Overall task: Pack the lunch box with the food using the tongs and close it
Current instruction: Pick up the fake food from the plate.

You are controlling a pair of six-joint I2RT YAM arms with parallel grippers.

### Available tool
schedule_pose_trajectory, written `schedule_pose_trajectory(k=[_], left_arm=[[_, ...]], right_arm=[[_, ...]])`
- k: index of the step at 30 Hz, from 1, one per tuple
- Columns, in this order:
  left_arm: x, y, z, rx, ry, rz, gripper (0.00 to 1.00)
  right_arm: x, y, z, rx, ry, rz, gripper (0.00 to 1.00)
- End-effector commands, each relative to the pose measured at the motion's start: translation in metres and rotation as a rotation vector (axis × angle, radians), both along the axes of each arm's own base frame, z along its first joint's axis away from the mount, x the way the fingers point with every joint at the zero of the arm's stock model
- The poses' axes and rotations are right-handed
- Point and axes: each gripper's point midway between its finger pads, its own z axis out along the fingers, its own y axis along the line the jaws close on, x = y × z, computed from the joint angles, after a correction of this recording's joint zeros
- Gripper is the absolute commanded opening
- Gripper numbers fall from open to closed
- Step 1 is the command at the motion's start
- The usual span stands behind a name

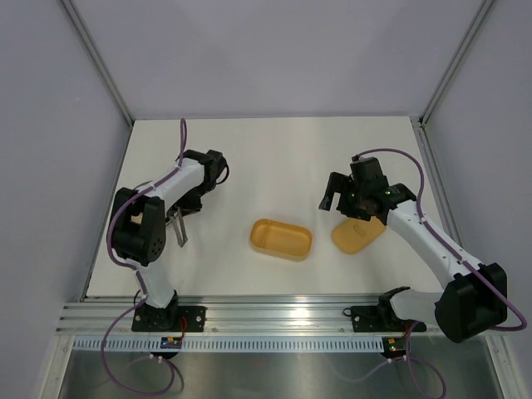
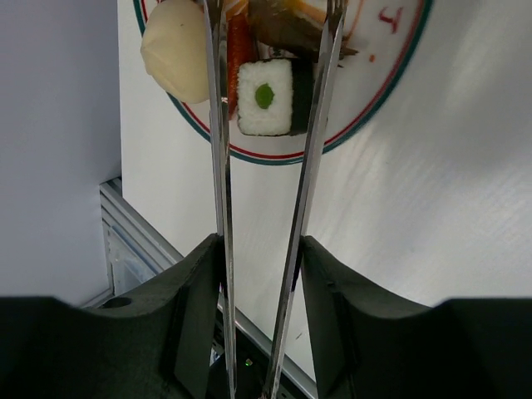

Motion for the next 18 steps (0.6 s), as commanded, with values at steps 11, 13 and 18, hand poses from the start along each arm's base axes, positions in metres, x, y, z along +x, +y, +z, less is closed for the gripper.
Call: schedule_pose_trajectory(k=[11, 13, 18], left_arm=[[0.032, -0.022, 0.021, -0.022, -0.092, -0.042, 0.45], [0.03, -0.022, 0.021, -0.022, -0.092, -0.045, 0.45], [0.026, -0.019, 0.026, -0.006, -0.092, -0.045, 0.45]], right_arm=[[0.0, 0.002, 0.014, 0.028, -0.054, -0.007, 0.99], [0.0, 0.002, 0.013, 0.031, -0.051, -0.008, 1.0], [0.001, 0.003, 0.015, 0.035, -0.054, -0.007, 1.0]])
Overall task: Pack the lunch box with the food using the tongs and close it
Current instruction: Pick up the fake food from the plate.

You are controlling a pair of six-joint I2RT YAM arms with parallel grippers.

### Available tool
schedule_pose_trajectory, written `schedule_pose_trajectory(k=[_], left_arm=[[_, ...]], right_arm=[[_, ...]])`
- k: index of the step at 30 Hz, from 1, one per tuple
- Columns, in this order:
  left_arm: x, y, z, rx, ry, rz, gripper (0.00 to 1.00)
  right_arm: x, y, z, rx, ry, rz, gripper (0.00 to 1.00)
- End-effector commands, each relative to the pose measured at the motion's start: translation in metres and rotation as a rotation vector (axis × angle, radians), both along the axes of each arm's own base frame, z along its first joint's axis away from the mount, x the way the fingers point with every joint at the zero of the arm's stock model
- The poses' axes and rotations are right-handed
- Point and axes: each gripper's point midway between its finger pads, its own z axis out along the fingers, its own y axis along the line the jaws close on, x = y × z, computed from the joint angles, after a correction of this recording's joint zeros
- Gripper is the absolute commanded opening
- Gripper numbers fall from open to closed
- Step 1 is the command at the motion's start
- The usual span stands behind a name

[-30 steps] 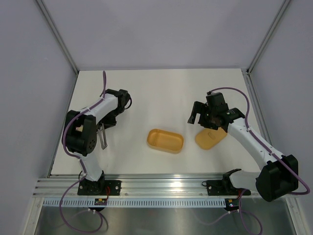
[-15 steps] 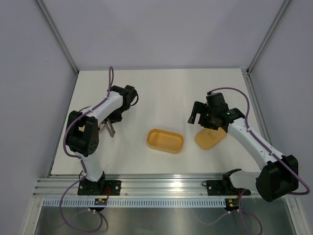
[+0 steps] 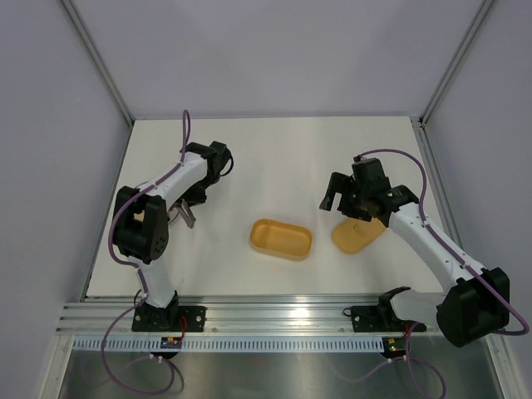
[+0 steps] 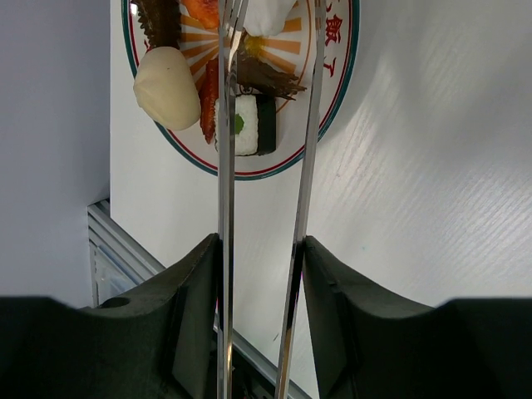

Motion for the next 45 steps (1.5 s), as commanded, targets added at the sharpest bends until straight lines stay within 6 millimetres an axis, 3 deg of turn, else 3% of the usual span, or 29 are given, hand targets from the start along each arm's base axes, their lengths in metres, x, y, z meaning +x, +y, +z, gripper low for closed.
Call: schedule_pose_trajectory(k=[1, 22, 35, 41, 45], left_arm=[[-0.002, 0.006, 0.008, 0.034, -0.012, 0.005, 0.45], [-0.037, 0.023, 0.003, 0.122, 0.158, 0.012, 0.48], [-0.055, 0.017, 0.005, 0.129, 0.19, -0.007, 0.47], [-0.058, 0.017, 0.005, 0.152, 0.199, -0.013, 0.47], [-0.049, 0.017, 0.007, 0.186, 0.191, -0.015, 0.47]], right_arm=[[0.003, 0.004, 0.01, 0.024, -0.039, 0.001, 0.99], [-0.001, 0.002, 0.015, 0.032, -0.056, -0.004, 0.99], [0.0, 0.004, 0.014, 0.037, -0.057, 0.008, 0.99], [0.0, 0.004, 0.013, 0.038, -0.059, 0.012, 1.0], [-0.001, 0.005, 0.013, 0.04, -0.058, 0.016, 0.99]])
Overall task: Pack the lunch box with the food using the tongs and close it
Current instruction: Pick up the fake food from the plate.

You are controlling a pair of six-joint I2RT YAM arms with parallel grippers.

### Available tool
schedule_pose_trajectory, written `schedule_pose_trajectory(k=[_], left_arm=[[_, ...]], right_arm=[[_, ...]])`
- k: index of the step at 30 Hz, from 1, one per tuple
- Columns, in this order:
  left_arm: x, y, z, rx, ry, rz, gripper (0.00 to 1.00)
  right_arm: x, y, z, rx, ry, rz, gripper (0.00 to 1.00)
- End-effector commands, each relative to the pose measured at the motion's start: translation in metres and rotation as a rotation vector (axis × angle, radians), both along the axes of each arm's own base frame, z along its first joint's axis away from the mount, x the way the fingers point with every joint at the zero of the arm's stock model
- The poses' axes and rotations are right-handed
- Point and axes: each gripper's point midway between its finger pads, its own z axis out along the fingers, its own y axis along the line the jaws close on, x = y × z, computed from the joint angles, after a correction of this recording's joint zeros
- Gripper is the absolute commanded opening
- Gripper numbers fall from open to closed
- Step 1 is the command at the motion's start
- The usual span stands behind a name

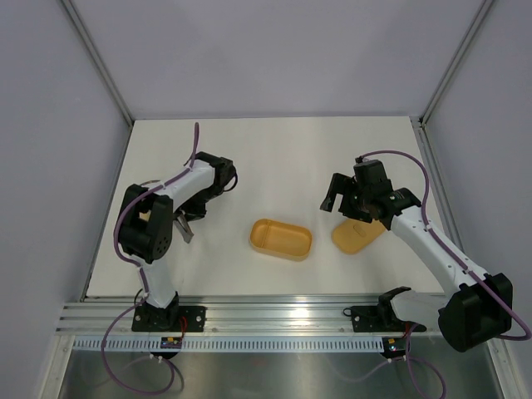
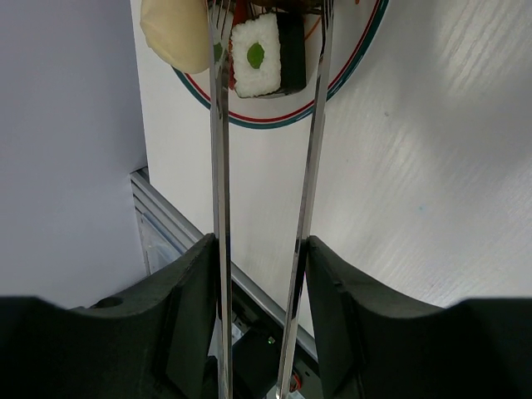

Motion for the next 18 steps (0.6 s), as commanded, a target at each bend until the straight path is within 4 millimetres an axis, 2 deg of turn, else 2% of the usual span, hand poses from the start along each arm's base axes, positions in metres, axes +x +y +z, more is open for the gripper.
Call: schedule_pose_trajectory(k=[1, 7, 14, 18], left_arm=[[-0.003, 0.011, 0.021, 0.096, 0.017, -0.004, 0.47], [0.01, 0.011, 0.033, 0.187, 0.028, -0.039, 0.47], [0.019, -0.002, 0.037, 0.169, 0.017, -0.087, 0.48], [0.02, -0.001, 0.036, 0.187, 0.03, -0.102, 0.48]], right_arm=[[0.003, 0.006, 0.009, 0.026, -0.045, 0.021, 0.99], [0.002, 0.005, 0.009, 0.021, -0.047, 0.022, 1.0], [0.003, 0.005, 0.008, 0.023, -0.044, 0.02, 0.99], [0.003, 0.006, 0.008, 0.025, -0.045, 0.022, 1.0]])
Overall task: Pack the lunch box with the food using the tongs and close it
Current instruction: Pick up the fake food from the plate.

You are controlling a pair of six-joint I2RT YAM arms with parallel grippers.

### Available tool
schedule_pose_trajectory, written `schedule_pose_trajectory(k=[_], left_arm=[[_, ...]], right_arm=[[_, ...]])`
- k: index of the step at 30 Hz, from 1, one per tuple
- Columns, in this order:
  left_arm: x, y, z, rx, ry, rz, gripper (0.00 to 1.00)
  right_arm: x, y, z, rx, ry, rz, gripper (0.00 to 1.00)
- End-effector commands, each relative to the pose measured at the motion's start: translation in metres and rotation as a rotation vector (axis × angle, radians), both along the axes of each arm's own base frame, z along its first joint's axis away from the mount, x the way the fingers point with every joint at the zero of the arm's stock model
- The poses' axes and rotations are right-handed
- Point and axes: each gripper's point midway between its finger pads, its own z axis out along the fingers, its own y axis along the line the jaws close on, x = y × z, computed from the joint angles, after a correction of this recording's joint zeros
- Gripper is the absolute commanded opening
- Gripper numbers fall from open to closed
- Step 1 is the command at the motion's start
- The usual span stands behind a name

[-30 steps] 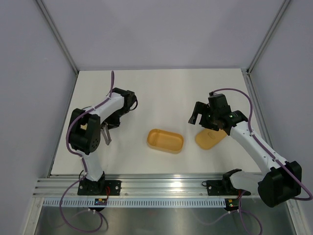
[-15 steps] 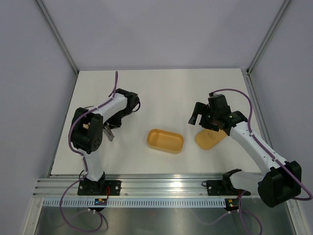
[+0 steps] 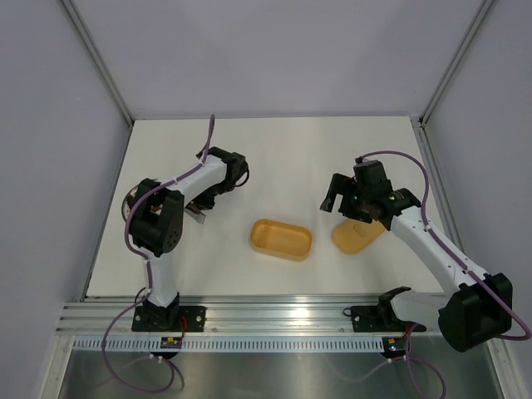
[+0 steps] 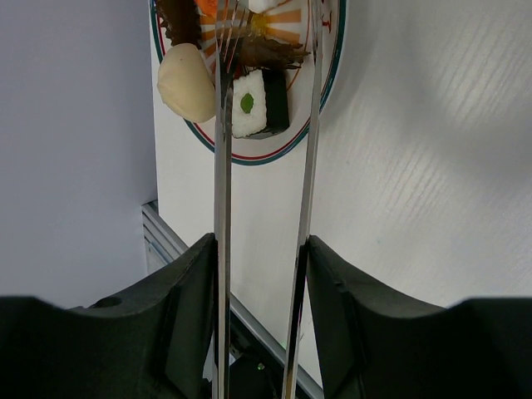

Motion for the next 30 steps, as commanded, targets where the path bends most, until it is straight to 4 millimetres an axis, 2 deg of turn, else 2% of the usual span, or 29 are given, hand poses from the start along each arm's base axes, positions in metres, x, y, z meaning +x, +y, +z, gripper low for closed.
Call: schedule_pose_trajectory(k=[1, 16, 30], left_arm=[[-0.015, 0.018, 0.029, 0.127, 0.105, -0.03, 0.48], [-0.012, 0.024, 0.019, 0.212, 0.162, -0.057, 0.5], [0.003, 0.026, 0.016, 0.289, 0.148, -0.068, 0.5]], right_arm=[[0.003, 0.006, 0.009, 0.026, -0.043, 0.019, 0.99], [0.004, 0.005, 0.011, 0.024, -0.047, 0.018, 1.0], [0.004, 0.005, 0.009, 0.019, -0.039, 0.016, 1.0]])
